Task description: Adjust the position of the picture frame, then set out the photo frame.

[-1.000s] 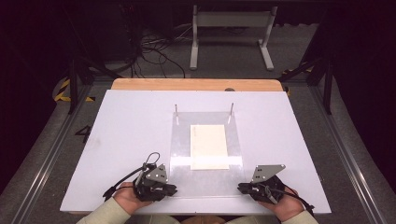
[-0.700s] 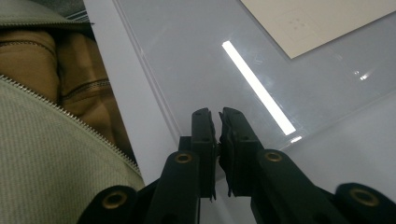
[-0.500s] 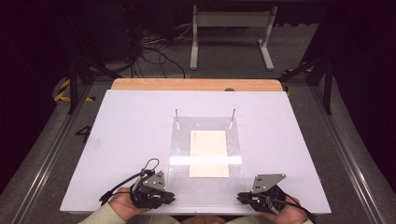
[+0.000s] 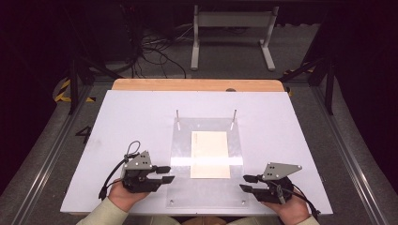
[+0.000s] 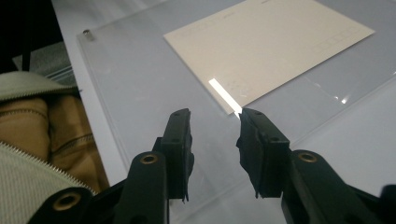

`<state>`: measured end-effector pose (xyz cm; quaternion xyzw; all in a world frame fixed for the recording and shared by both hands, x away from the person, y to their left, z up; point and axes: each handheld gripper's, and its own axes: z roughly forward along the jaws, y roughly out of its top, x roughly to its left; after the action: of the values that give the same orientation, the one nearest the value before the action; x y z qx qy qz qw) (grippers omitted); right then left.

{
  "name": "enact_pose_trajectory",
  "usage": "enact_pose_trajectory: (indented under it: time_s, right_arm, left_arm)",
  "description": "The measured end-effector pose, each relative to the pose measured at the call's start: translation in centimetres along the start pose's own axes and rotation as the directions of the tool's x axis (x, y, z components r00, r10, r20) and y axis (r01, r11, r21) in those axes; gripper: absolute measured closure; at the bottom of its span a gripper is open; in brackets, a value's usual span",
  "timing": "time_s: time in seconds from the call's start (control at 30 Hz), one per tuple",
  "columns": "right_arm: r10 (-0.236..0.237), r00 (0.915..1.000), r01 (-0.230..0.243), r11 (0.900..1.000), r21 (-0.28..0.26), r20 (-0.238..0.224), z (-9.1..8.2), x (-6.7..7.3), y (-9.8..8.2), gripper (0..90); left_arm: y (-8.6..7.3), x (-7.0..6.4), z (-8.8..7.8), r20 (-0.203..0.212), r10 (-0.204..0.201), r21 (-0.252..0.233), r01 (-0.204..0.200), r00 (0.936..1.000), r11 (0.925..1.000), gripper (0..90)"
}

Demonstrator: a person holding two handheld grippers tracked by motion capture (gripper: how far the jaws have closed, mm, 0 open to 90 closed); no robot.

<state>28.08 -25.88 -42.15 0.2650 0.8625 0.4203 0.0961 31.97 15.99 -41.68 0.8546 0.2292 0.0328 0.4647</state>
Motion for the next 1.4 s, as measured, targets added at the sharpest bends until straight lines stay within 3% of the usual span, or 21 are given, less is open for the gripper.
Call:
enact_pose_trajectory:
  time_s: [0.03, 0.23, 0.33, 0.5, 0.63, 0.7, 0.77, 0.87, 0.93, 1.13, 1.17, 1.4]
  right_arm:
    - [0.006, 1.0000, -0.006, 1.000, -0.002, 0.004, 0.0, -0.1, 0.1, 63.1]
    - [0.029, 0.9991, -0.029, 1.000, -0.009, 0.031, 0.0, -0.9, 1.1, 59.7]
    - [0.018, 0.9993, -0.018, 1.000, -0.019, 0.034, 0.0, -1.2, 1.9, 57.6]
    - [0.025, 0.9980, -0.024, 1.000, -0.019, 0.058, 0.2, -2.1, 3.2, 46.5]
    - [0.106, 0.9894, -0.101, 0.993, -0.058, 0.099, 0.2, -3.4, 4.3, 35.2]
    - [0.151, 0.9845, -0.146, 0.988, -0.057, 0.090, 0.4, -4.4, 5.0, 38.9]
    - [0.148, 0.9842, -0.143, 0.988, -0.054, 0.098, 0.5, -4.9, 5.5, 41.9]
    - [0.212, 0.9751, -0.211, 0.977, -0.026, 0.063, 0.5, -6.3, 6.5, 41.0]
    - [0.194, 0.9770, -0.194, 0.981, -0.006, 0.090, 0.6, -6.9, 7.4, 39.7]
    - [0.175, 0.9774, -0.175, 0.984, -0.015, 0.118, 1.2, -8.5, 9.0, 45.7]
    - [0.160, 0.9760, -0.161, 0.987, -0.003, 0.148, 1.9, -9.1, 9.7, 46.7]
    - [0.112, 0.9698, -0.116, 0.993, 0.005, 0.217, 3.5, -10.0, 11.4, 48.3]
  left_arm:
    - [0.2, 0.5, 0.0, -0.017, -0.024, -0.030, 0.023, 0.9996, 0.9993, 60.7]
    - [0.7, 1.8, 0.1, -0.077, -0.056, -0.082, 0.049, 0.9955, 0.9954, 60.5]
    - [1.0, 2.5, 0.2, -0.100, -0.068, -0.102, 0.058, 0.9926, 0.9931, 58.4]
    - [0.7, 3.1, 0.4, -0.137, -0.076, -0.107, 0.062, 0.9877, 0.9923, 56.3]
    - [0.3, 3.2, 0.1, -0.159, -0.069, -0.105, 0.053, 0.9849, 0.9930, 54.5]
    - [0.2, 3.1, -0.2, -0.177, -0.061, -0.103, 0.043, 0.9824, 0.9937, 53.6]
    - [-0.1, 3.1, -0.6, -0.188, -0.054, -0.099, 0.035, 0.9806, 0.9944, 52.7]
    - [-0.6, 3.1, -1.0, -0.203, -0.058, -0.107, 0.037, 0.9774, 0.9935, 52.2]
    - [-0.9, 3.1, -1.3, -0.201, -0.069, -0.111, 0.047, 0.9771, 0.9927, 51.5]
    - [-1.6, 2.8, -1.9, -0.214, -0.085, -0.118, 0.061, 0.9731, 0.9912, 50.6]
    - [-1.9, 2.7, -2.3, -0.216, -0.087, -0.120, 0.062, 0.9726, 0.9908, 50.4]
    - [-2.7, 2.4, -3.2, -0.232, -0.104, -0.124, 0.077, 0.9672, 0.9893, 49.8]
